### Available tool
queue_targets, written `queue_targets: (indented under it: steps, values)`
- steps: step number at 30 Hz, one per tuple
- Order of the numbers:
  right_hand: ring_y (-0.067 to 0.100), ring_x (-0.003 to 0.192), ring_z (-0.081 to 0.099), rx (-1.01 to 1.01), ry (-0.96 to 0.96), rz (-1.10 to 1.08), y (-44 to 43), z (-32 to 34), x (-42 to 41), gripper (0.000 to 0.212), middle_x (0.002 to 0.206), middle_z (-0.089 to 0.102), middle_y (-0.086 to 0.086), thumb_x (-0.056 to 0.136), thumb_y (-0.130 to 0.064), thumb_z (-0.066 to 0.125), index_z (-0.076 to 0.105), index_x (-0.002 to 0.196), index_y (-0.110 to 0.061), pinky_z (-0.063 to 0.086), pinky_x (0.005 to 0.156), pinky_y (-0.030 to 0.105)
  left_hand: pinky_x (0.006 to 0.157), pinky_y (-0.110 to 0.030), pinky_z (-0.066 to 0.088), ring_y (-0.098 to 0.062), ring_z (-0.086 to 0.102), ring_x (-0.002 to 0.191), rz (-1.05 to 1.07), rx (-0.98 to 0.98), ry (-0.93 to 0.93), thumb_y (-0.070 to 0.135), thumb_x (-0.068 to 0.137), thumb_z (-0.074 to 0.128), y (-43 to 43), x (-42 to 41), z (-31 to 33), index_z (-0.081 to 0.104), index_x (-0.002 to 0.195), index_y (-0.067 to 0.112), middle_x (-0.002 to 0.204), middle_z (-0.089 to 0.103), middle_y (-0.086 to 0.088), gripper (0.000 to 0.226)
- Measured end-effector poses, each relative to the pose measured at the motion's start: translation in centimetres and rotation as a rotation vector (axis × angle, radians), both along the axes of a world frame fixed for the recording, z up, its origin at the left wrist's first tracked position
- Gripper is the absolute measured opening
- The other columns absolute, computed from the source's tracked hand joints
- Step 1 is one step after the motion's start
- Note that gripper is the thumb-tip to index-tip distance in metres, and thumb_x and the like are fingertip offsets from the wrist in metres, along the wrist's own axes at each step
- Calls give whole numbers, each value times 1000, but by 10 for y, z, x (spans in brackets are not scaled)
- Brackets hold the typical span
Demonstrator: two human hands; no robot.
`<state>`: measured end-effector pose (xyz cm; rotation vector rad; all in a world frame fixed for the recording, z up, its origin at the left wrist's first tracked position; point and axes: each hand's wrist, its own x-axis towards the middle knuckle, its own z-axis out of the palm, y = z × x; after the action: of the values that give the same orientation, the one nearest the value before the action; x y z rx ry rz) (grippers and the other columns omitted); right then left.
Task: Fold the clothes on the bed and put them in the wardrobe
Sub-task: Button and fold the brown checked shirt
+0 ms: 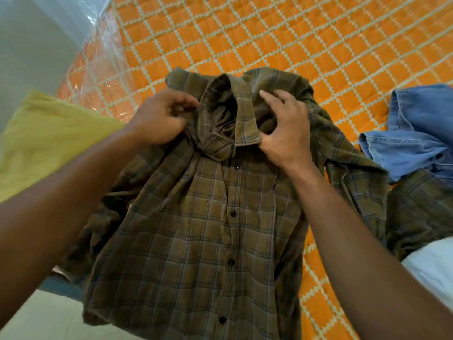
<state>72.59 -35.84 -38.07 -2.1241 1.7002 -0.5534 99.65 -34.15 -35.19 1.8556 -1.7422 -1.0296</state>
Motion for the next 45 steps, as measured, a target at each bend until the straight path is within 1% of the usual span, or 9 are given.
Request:
queue_targets:
  steps: [5,11,18,23,28,32,35,40,45]
  values:
    - [36,104,52,59,391,221,-40,-8,-9,34,112,62,7,94,-41,59,68,121,-23,40,79,47,94,-49,44,-33,46,113,-490,-138,-522,45,82,77,4,-13,-6,73,116,34,124,50,-9,36]
    - [27,72,48,76,-16,312,-61,18,-27,30,79,57,6,78,-24,46,68,79,-5,34,62,35,65,-32,44,-11,56,74,-197,-212,-149,29,96,66,-26,-22,7,71,95,17,87,59,3,13]
    - [30,78,61,-167,-39,146,-57,41,-30,26,88,71,4,101,-29,60,75,122,-25,32,61,30,63,-33,57,-14,69,64,46,428,147,37,93,70,-47,-63,21,48,120,22,103,69,1,38]
    - [39,66,56,-183,0,32,-63,62,-27,39,78,69,14,96,-25,49,71,128,-28,37,52,40,45,-24,53,-10,65,47,413,147,79,6,85,53,-78,-66,38,60,101,21,78,68,-4,23]
    - [46,98,62,-103,82,-153,-145,110,-16,37,102,72,21,89,-18,46,73,115,-16,45,73,46,55,-15,44,-13,57,75,556,-361,126,9,89,47,-161,-54,98,55,109,28,86,56,4,28]
    - [38,126,56,190,27,-188,-205,119,5,63,141,60,13,92,-28,56,41,152,-29,47,94,40,53,-2,40,-5,52,82,329,-206,153,28,108,41,-227,-75,118,30,152,15,123,52,2,48]
    - [36,135,50,399,129,-208,-188,84,-9,80,153,48,8,87,-49,63,28,157,-31,45,102,45,106,-33,45,-33,47,132,105,-113,-268,36,97,51,-210,-77,64,45,144,14,145,48,-17,52]
    - [37,107,61,625,220,-197,-79,20,-56,72,123,62,6,77,-67,67,43,140,-40,53,87,48,122,-59,11,-32,3,155,-282,108,-644,68,97,31,-60,-71,-30,4,159,39,169,6,-5,74]
    - [35,94,66,642,230,-180,-71,15,-112,32,100,68,9,85,-25,68,63,116,-28,48,71,37,117,-70,0,-36,-6,154,-189,167,-475,84,88,21,-34,-66,-44,-26,146,57,169,-7,3,79]
